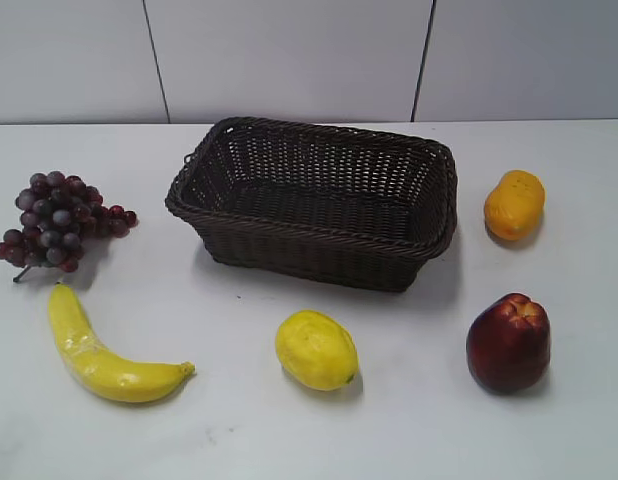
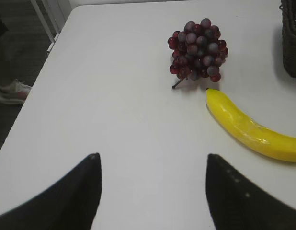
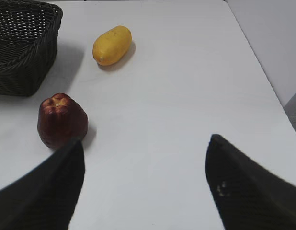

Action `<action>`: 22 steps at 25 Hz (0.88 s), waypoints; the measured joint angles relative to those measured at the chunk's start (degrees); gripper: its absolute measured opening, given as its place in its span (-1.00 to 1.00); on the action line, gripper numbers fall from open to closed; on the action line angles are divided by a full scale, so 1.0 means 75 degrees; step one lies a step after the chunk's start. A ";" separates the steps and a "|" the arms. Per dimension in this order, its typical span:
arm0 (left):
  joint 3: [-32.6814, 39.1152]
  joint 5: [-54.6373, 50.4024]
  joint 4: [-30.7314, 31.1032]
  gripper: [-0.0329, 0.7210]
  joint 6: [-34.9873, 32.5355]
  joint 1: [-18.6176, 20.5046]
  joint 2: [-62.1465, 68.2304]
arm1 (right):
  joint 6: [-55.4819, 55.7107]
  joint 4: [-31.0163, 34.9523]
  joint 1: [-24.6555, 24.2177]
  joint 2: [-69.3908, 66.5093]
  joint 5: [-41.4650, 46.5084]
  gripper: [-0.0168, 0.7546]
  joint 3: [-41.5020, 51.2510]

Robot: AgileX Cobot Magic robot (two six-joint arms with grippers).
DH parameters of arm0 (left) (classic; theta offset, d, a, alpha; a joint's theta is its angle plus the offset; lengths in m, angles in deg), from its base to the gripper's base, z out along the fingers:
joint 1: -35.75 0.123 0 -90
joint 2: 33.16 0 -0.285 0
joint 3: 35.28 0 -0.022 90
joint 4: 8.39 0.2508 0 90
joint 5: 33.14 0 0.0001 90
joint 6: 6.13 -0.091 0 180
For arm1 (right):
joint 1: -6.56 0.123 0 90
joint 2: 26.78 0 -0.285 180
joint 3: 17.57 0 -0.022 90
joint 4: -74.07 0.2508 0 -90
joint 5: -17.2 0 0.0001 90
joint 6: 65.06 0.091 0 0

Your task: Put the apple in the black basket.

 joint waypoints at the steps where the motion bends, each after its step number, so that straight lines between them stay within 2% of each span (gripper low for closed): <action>1: 0.0000 0.0000 0.0000 0.43 0.0000 0.0000 0.0000 | 0.0000 0.0000 0.0000 0.0000 0.0000 0.58 0.0000; 22: 0.0000 0.0000 0.0000 0.43 0.0000 0.0000 0.0000 | -0.0006 0.0000 0.0000 0.0000 -0.0007 0.58 0.0000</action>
